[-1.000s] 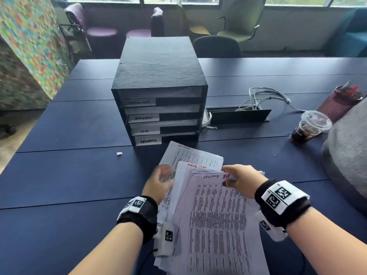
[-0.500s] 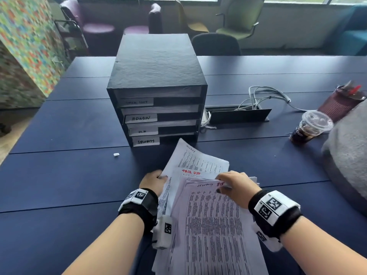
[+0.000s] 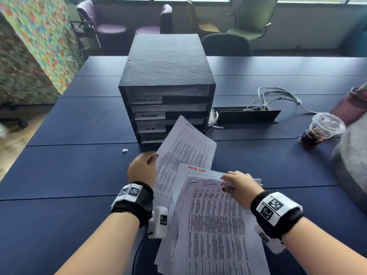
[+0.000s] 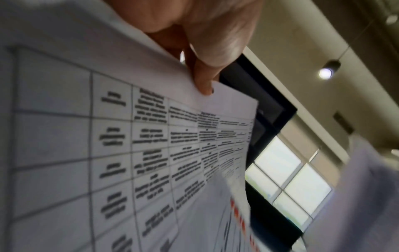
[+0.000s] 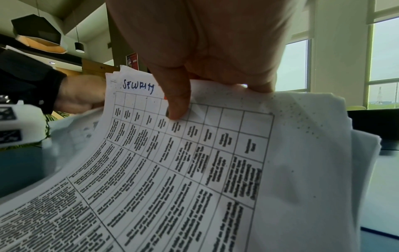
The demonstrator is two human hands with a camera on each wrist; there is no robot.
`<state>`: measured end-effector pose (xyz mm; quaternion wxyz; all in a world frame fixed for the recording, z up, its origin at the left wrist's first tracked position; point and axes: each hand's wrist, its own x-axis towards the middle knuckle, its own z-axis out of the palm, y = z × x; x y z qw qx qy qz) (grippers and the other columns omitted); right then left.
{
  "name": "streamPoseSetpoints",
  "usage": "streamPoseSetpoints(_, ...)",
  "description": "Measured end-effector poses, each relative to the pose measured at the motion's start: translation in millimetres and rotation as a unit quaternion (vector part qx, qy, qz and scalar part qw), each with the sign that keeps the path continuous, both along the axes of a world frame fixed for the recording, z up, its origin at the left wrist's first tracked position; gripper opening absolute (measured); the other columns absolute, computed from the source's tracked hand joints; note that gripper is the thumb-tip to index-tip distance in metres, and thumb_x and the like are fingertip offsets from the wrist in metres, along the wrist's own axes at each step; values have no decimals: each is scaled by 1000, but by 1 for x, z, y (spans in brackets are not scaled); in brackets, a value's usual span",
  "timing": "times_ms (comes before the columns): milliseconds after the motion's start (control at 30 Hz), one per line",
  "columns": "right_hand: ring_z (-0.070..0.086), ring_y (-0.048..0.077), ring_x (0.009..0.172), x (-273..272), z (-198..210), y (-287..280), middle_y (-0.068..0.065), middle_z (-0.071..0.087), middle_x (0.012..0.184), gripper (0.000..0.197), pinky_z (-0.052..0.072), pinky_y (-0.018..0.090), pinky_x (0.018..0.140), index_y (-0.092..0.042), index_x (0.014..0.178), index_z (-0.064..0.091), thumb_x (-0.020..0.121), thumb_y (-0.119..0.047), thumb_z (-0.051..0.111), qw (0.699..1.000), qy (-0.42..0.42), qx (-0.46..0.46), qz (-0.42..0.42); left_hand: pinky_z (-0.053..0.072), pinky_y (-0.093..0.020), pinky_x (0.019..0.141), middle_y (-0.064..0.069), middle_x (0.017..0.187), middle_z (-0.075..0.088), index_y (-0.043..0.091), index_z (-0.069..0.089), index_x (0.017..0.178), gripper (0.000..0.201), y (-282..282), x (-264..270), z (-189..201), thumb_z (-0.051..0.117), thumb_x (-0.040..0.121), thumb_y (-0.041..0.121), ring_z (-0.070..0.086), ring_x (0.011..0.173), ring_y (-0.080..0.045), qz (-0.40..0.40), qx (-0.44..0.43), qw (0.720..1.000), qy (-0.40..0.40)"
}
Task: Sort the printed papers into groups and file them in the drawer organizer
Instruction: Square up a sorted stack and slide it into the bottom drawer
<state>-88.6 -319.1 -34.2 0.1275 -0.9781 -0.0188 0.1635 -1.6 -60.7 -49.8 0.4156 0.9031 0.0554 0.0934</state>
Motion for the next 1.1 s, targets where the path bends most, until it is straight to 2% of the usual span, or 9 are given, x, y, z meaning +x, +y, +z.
streamPoseSetpoints(200, 49, 16, 109, -3, -4, 0, -9, 54, 100, 20, 31, 32, 88, -25, 111, 59, 94, -23, 50, 999, -30, 19, -5, 37, -8, 63, -2, 87, 65, 13, 66, 98, 13, 19, 13, 58, 55, 92, 11, 53, 72, -8, 33, -98, 981, -165)
streamPoseSetpoints(400, 54, 16, 83, -5, 2, 0, -13, 53, 89, 17, 31, 28, 85, -27, 100, 67, 90, -18, 57, 995, -72, 66, -20, 34, -7, 56, 16, 70, 52, 26, 50, 90, 10, 20, 25, 95, 51, 95, 18, 48, 58, 9, 62, -183, 959, -206)
streamPoseSetpoints(567, 60, 19, 100, 0, 42, 5, -6, 64, 109, 24, 38, 29, 96, -20, 113, 64, 90, -18, 57, 995, -62, 70, -35, 35, -9, 51, 10, 69, 56, 17, 54, 85, 14, 3, 16, 47, 51, 94, 6, 48, 56, 5, -53, -196, 977, -71)
streamPoseSetpoints(633, 60, 17, 98, 2, 55, 7, -8, 64, 106, 24, 42, 33, 96, -23, 114, 63, 91, -19, 56, 996, -56, 63, -42, 37, -9, 52, 5, 74, 59, 16, 54, 88, 14, -1, 11, 13, 50, 93, 3, 49, 64, -8, -85, -174, 981, 28)
streamPoseSetpoints(733, 58, 20, 85, 7, 64, 4, -7, 63, 94, 25, 51, 31, 70, -34, 108, 57, 91, -16, 55, 986, -54, 112, -112, 39, -25, 66, 10, 74, 60, 27, 53, 82, 28, -2, 0, -30, 53, 89, 1, 47, 69, -11, -165, -164, 969, 89)
streamPoseSetpoints(867, 55, 23, 87, 19, 59, -5, -10, 61, 91, 64, 49, 35, 74, -56, 127, 31, 89, -12, 57, 965, -70, 179, -177, 38, -25, 74, 22, 69, 62, 23, 52, 81, 35, -2, -19, -54, 47, 89, -11, 47, 67, -1, -225, -190, 944, 147)
streamPoseSetpoints(933, 57, 21, 84, 27, 55, -4, -8, 61, 93, 76, 48, 34, 79, -53, 139, 19, 88, -14, 59, 969, -52, 155, -187, 40, -27, 74, 18, 72, 64, 21, 54, 82, 33, -2, -26, -55, 47, 89, -11, 50, 70, -5, -239, -211, 933, 165)
streamPoseSetpoints(1000, 60, 21, 86, 33, 51, 1, -5, 64, 98, 55, 48, 33, 80, -42, 134, 39, 89, -17, 58, 979, -36, 85, -182, 42, -24, 72, 13, 74, 66, 18, 55, 84, 31, -2, -30, -51, 47, 89, -12, 53, 70, -5, -248, -224, 922, 197)
streamPoseSetpoints(1100, 60, 20, 93, 35, 48, 13, -5, 63, 88, 16, 44, 35, 90, -32, 95, 59, 87, -19, 57, 986, -9, 27, -165, 43, -21, 70, 3, 83, 66, 19, 57, 88, 40, -2, -36, -38, 41, 80, -17, 55, 77, -11, -253, -230, 904, 258)
